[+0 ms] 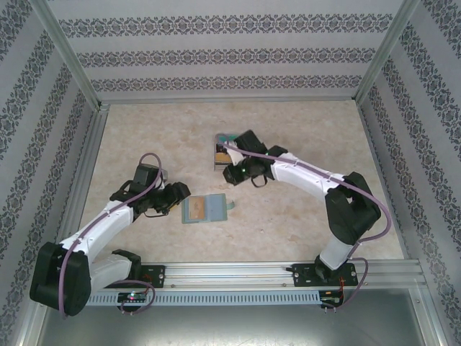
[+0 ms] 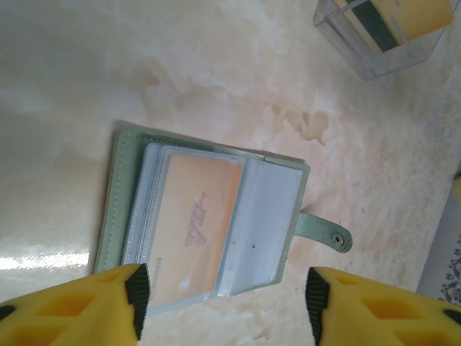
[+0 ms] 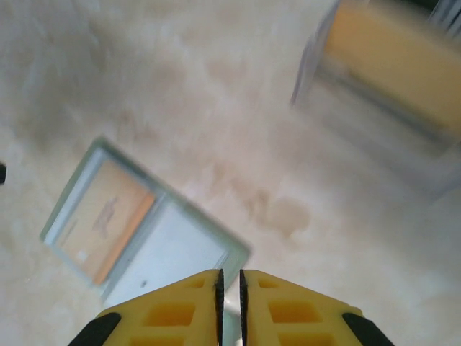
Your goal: Take the credit cards out of the card holder
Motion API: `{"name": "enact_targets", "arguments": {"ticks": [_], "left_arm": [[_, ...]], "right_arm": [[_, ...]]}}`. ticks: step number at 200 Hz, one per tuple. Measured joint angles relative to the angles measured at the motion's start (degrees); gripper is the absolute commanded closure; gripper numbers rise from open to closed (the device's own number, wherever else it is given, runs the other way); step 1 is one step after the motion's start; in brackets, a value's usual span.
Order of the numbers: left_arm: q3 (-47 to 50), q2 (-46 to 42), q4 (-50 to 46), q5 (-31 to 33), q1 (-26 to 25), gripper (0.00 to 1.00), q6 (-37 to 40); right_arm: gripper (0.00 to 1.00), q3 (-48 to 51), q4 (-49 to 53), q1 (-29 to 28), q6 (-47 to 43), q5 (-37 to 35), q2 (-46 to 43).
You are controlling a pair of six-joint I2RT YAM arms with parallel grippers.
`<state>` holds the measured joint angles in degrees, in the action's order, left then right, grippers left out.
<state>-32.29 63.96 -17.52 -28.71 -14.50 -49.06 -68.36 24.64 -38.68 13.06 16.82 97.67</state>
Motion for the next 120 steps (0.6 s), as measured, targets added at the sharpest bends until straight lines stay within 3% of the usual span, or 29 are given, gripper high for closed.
{"name": "enact_targets", "arguments": {"ticks": [55,120], "left_arm": [[0.6,5.4,3.4,-2.1,-0.4,0.43,0.0],[0.6,8.9,5.6,-2.8,-2.3,0.44,0.0]], "right_arm": [[0.84,5.5,-3.0,-6.5,12.6,1.9,3.5],[0.86,5.9,-4.3,-6.8,15.4,1.2,7.2]]}}
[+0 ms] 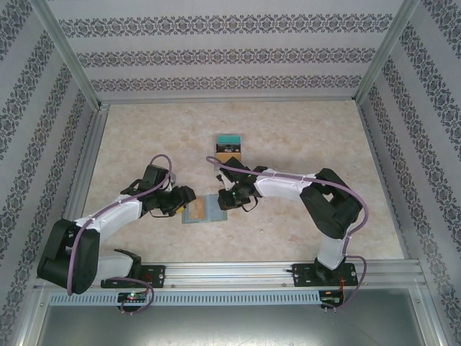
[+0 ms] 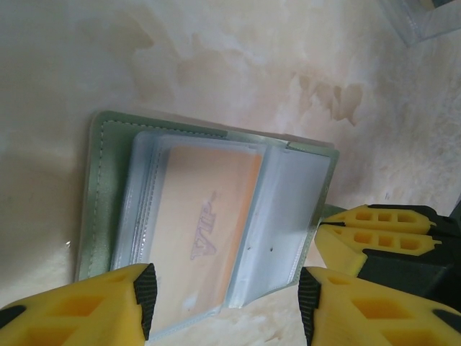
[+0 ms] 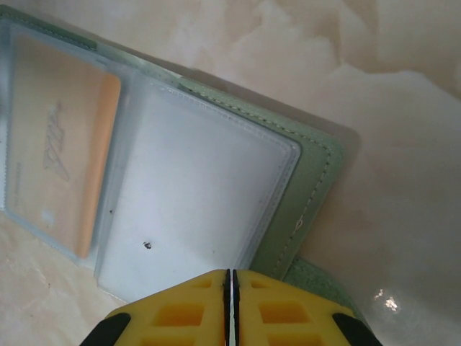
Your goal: Take the credit cards out of the card holder
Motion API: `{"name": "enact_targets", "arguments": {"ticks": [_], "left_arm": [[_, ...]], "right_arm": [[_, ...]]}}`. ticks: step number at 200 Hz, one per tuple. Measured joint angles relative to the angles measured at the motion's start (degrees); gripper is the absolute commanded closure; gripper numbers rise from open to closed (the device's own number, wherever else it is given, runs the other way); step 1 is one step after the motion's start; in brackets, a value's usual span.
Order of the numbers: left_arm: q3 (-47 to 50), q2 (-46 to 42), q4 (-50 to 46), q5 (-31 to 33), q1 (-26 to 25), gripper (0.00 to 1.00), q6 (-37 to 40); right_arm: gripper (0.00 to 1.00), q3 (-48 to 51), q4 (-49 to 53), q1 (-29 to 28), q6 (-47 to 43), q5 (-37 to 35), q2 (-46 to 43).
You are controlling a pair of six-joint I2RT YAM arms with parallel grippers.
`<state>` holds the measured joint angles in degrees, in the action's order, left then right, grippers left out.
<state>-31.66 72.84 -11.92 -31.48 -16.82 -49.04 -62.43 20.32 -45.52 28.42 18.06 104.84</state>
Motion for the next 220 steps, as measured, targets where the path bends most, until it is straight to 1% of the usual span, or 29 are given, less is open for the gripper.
{"name": "enact_targets", "arguments": {"ticks": [76,131,167,220], "left_arm": [[0.0,3.9,1.0,0.0,-1.4,0.45,0.0],[0.0,5.1,2.7,-0.1,-1.9,0.45,0.0],[0.0,6.2,4.9,-1.3,-2.7,0.45,-0.1],[0.0,6.3,5.2,-1.4,-2.7,0.45,-0.2]], "right_arm": [[0.86,0.0,-0.4,0.0,0.0,-0.2,1.4],[0.86,0.0,-0.4,0.0,0.2,-0.2,1.5],[0.86,0.0,-0.4,0.0,0.2,-0.1,1.5],[0.85,0.0,-0.4,0.0,0.2,-0.1,1.6]]}}
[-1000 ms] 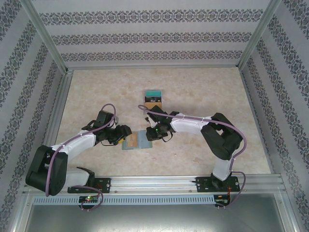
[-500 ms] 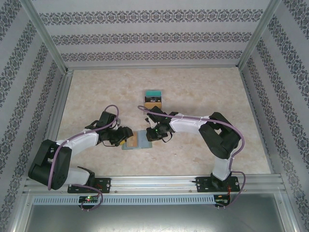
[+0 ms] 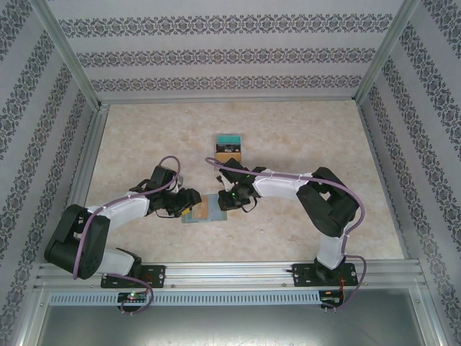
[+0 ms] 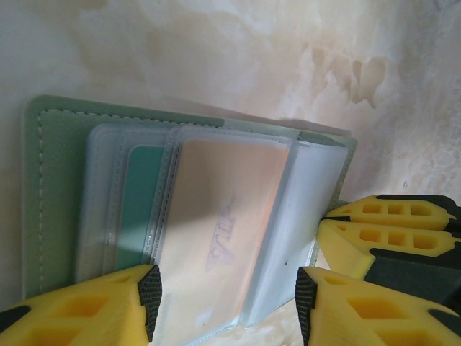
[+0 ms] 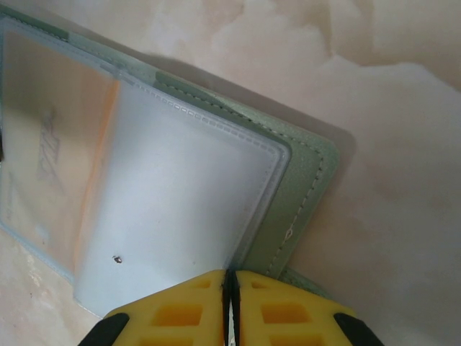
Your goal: Take the credit cards out of the card holder
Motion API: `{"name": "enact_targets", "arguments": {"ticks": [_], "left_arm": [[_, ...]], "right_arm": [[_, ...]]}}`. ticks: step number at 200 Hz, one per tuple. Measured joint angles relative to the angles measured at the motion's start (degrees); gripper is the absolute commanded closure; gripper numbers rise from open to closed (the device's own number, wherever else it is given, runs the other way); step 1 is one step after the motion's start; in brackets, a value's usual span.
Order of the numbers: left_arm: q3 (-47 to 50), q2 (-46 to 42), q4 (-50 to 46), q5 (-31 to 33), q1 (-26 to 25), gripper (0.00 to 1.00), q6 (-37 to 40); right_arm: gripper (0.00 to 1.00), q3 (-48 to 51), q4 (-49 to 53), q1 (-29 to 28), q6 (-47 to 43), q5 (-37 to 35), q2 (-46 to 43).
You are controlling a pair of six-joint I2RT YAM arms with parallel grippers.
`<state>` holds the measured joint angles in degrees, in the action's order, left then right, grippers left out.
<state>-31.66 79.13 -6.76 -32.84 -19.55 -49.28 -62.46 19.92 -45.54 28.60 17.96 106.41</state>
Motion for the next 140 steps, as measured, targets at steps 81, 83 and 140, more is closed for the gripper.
{"name": "enact_targets", "arguments": {"ticks": [81,83,140], "left_arm": [[0.0,-7.2,-4.2,4.9,0.2,0.48,0.0],[0.0,-7.4,-4.3,5.1,0.2,0.48,0.0],[2.1,-11.1,-6.5,8.2,0.9,0.50,-0.7]], "right_arm": [[0.85,-0.5,0.6,-0.1,0.0,-1.0,-0.8],[0.85,-0.5,0.6,-0.1,0.0,-1.0,-0.8],[0.86,-6.6,0.8,-3.3,0.0,0.2,-0.7]]}}
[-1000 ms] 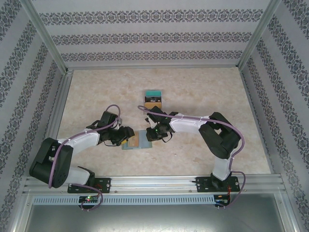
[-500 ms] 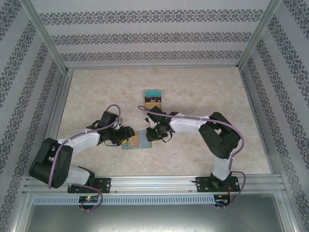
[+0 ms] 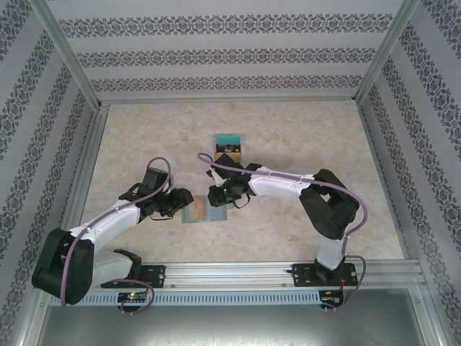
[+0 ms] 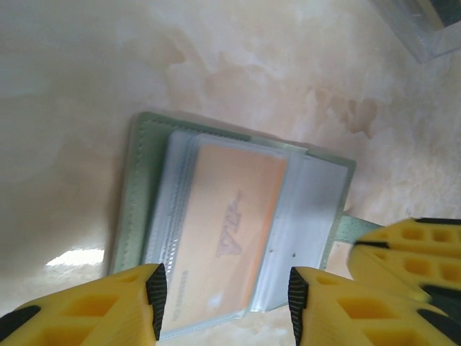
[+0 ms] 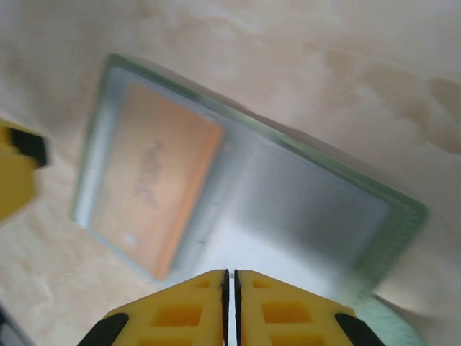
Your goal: Take the credit cards out of the card holder
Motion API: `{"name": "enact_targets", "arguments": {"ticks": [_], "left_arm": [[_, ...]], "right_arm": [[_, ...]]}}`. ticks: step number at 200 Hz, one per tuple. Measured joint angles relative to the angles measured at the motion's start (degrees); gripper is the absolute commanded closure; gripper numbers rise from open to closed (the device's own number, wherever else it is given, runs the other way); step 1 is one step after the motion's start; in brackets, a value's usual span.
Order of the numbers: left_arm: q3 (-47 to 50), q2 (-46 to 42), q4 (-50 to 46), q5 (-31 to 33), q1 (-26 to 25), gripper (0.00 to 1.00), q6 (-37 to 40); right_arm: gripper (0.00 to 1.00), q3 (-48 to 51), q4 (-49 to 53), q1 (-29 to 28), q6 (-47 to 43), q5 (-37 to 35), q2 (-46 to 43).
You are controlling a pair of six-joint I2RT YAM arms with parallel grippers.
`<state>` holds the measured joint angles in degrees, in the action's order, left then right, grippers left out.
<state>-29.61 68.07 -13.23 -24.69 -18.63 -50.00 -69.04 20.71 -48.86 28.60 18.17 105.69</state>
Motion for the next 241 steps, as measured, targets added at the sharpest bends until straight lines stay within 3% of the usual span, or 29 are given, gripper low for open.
{"name": "enact_targets", "arguments": {"ticks": [73,159,241], "left_arm": [[1.3,-2.9,-0.8,1.0,0.4,0.50,-0.7],[1.7,-3.1,-0.9,0.8,0.4,0.50,-1.0],[2.8,0.8,4.1,-4.2,0.4,0.57,-1.4]], "right_arm": [[0.90,-4.2,-0.7,-2.0,0.2,4.0,7.5],[0.90,-4.3,-0.7,-2.0,0.2,4.0,9.3],[0.89,-4.3,-0.8,-2.0,0.2,4.4,9.7]]}}
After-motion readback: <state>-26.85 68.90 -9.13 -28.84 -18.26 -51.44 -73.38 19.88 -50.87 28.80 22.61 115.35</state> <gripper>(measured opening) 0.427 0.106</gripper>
